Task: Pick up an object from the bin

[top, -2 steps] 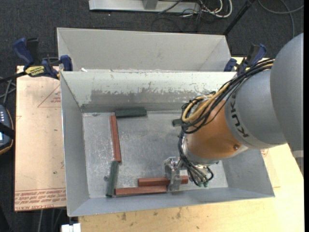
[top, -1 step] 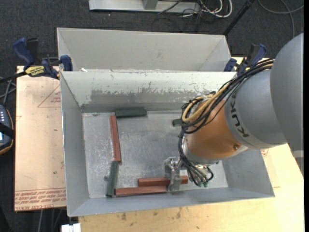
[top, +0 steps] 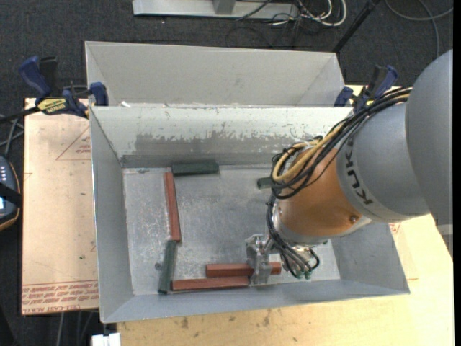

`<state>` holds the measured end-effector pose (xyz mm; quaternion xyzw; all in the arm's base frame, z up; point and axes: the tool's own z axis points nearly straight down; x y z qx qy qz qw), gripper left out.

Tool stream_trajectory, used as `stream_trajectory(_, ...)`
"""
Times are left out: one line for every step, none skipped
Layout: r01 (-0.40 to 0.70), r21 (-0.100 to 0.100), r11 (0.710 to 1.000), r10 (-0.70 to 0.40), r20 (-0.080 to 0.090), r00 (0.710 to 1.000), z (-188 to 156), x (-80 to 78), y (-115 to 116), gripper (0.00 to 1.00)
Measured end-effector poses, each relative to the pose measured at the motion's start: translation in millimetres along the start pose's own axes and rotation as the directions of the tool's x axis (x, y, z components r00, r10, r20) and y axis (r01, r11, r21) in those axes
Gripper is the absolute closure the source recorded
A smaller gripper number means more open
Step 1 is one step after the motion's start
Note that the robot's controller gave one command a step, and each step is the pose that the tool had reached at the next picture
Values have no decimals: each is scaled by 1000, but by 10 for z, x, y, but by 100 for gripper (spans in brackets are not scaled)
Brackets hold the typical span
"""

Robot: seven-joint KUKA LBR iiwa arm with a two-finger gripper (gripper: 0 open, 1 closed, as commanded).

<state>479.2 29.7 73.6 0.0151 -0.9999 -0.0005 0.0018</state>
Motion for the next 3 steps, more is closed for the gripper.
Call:
stream_trajectory(0,0,1000,0,-6,1000,-282,20,0,100)
stream_trajectory(2,0,1000,-2,5,1000,-521,-2,7,100)
stream_trajectory(2,0,1000,-2,0,1000,-553,11,7,100)
